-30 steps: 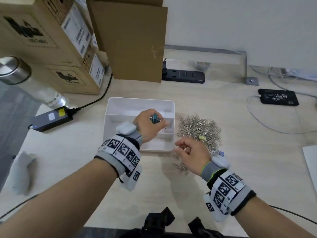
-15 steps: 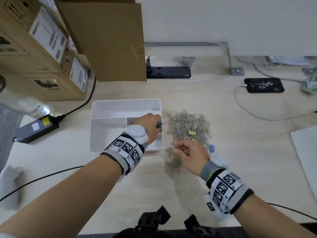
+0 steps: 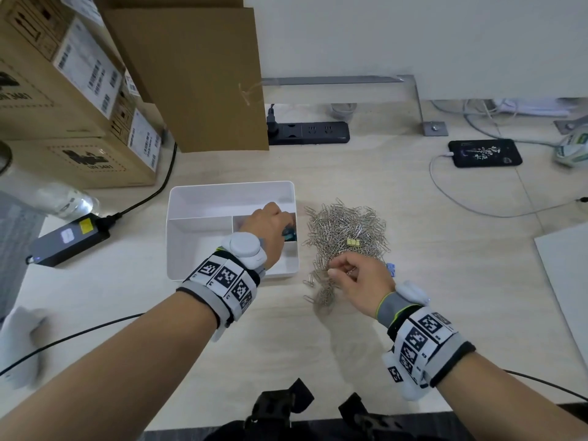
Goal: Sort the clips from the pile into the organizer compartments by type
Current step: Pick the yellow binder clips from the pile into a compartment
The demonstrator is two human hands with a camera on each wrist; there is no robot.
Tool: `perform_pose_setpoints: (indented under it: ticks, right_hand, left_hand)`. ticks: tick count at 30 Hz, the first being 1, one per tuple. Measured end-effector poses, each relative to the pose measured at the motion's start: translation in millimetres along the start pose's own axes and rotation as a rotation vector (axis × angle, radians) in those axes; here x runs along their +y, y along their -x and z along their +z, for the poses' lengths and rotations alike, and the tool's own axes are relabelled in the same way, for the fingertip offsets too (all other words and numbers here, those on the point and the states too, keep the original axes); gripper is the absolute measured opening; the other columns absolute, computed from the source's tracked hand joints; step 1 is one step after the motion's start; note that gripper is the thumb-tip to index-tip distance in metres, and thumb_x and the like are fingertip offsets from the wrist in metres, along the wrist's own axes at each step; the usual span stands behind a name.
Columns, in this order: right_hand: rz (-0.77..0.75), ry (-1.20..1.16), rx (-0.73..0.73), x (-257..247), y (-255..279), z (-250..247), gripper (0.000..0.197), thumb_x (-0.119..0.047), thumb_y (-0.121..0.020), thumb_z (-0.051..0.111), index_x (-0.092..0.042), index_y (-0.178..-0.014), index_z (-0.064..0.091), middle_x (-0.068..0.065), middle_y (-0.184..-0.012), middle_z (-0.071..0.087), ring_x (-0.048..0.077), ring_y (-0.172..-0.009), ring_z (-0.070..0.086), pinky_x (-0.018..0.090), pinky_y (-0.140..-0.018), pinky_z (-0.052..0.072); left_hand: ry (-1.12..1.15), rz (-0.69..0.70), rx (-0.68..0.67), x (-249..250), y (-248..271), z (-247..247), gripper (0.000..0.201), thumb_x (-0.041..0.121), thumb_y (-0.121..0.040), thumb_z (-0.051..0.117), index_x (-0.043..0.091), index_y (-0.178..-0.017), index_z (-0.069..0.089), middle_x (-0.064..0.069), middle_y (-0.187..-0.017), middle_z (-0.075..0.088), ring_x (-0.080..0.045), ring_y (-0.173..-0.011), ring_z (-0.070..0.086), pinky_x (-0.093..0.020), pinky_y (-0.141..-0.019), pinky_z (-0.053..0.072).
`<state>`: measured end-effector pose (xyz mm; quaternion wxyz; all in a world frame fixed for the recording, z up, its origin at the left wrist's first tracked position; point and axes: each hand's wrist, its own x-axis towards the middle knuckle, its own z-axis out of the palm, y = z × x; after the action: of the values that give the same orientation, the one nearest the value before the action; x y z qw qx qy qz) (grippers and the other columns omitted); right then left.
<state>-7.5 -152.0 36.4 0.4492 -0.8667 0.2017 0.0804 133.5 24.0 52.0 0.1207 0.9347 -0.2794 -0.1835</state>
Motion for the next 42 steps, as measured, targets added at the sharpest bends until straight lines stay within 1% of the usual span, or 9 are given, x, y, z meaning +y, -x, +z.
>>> perform_pose_setpoints:
  ticks: [6, 11, 13, 16, 20, 27, 33, 36, 42]
  right_hand:
    - [0.010, 0.009, 0.021, 3.2, -1.1, -6.7, 0.007, -0.023, -0.084, 0.070, -0.030, -0.085, 0.067, -0.015, -0.071, 0.062, 0.015, -0.065, 0.060, 0.031, -0.071, 0.054]
    - [0.044, 0.007, 0.114, 9.0, -2.9, -23.2, 0.005, -0.028, -0.085, 0.069, -0.026, -0.089, 0.070, -0.015, -0.064, 0.060, 0.009, -0.063, 0.060, 0.024, -0.064, 0.051]
    - [0.044, 0.002, 0.165, 13.0, -6.2, -33.1, 0.004, -0.027, -0.085, 0.068, -0.026, -0.089, 0.070, -0.016, -0.060, 0.056, 0.004, -0.054, 0.052, 0.021, -0.059, 0.044]
    - [0.068, -0.049, 0.259, 22.7, -11.7, -50.2, 0.003, -0.027, -0.085, 0.067, -0.029, -0.087, 0.069, -0.017, -0.074, 0.062, 0.009, -0.056, 0.055, 0.023, -0.063, 0.048]
    - [0.138, -0.021, 0.310, 41.6, -9.6, -69.9, 0.002, -0.028, -0.086, 0.066, -0.028, -0.088, 0.067, -0.018, -0.080, 0.061, 0.005, -0.057, 0.054, 0.021, -0.064, 0.042]
    - [0.134, 0.133, 0.231, 66.6, 3.8, -60.4, 0.009, -0.029, -0.087, 0.063, -0.026, -0.095, 0.067, -0.012, -0.090, 0.064, -0.001, -0.061, 0.053, 0.011, -0.058, 0.035]
    - [0.099, 0.136, 0.208, 71.5, 2.0, -51.9, 0.008, -0.025, -0.087, 0.063, -0.027, -0.094, 0.067, -0.008, -0.090, 0.064, 0.011, -0.070, 0.054, 0.023, -0.070, 0.043]
    - [0.161, 0.126, 0.251, 75.7, -6.2, -61.0, 0.009, -0.024, -0.087, 0.061, -0.029, -0.093, 0.067, -0.011, -0.086, 0.062, 0.015, -0.069, 0.056, 0.025, -0.069, 0.044]
    - [0.098, 0.175, 0.131, 68.4, -10.0, -55.6, 0.010, -0.028, -0.088, 0.063, -0.025, -0.096, 0.068, -0.010, -0.085, 0.063, 0.011, -0.072, 0.055, 0.022, -0.070, 0.044]
  left_hand:
    - [0.000, 0.002, 0.059, -5.0, 4.8, -5.5, 0.022, 0.016, -0.098, 0.050, 0.020, -0.113, 0.065, -0.002, -0.110, 0.059, -0.025, -0.102, 0.052, -0.034, -0.078, 0.043]
    - [0.412, 0.106, 0.279, 13.8, 13.5, -2.0, 0.009, 0.017, -0.092, 0.065, 0.017, -0.095, 0.073, 0.008, -0.081, 0.066, -0.008, -0.067, 0.058, -0.023, -0.066, 0.048]
    - [0.614, 0.065, 0.289, 27.0, 16.4, 3.2, 0.008, 0.016, -0.090, 0.068, 0.024, -0.089, 0.070, 0.018, -0.072, 0.065, -0.001, -0.061, 0.057, -0.019, -0.063, 0.050]
    - [0.744, 0.030, 0.225, 47.2, 22.2, 17.0, 0.010, 0.018, -0.091, 0.068, 0.028, -0.091, 0.069, 0.016, -0.073, 0.066, -0.007, -0.065, 0.063, -0.021, -0.061, 0.055]
    - [0.667, 0.143, 0.148, 69.9, 34.7, 43.6, 0.007, 0.017, -0.089, 0.071, 0.020, -0.095, 0.073, 0.012, -0.080, 0.068, -0.001, -0.064, 0.061, -0.017, -0.061, 0.053]
    - [0.357, 0.221, -0.014, 79.9, 35.9, 82.0, 0.020, 0.020, -0.088, 0.069, 0.014, -0.107, 0.071, -0.002, -0.098, 0.066, -0.020, -0.082, 0.062, -0.033, -0.073, 0.052]
    - [0.187, 0.258, -0.102, 92.6, 22.4, 94.8, 0.028, 0.022, -0.089, 0.069, 0.016, -0.116, 0.068, -0.003, -0.106, 0.061, -0.022, -0.092, 0.058, -0.026, -0.071, 0.035]
    - [0.156, 0.260, -0.148, 93.8, 17.0, 103.5, 0.029, 0.022, -0.092, 0.065, 0.016, -0.120, 0.065, -0.004, -0.111, 0.058, -0.024, -0.098, 0.056, -0.029, -0.075, 0.040]
    - [0.246, 0.268, -0.108, 91.6, 18.9, 111.1, 0.011, 0.016, -0.086, 0.072, 0.011, -0.095, 0.071, -0.004, -0.096, 0.058, -0.025, -0.085, 0.056, -0.032, -0.069, 0.040]
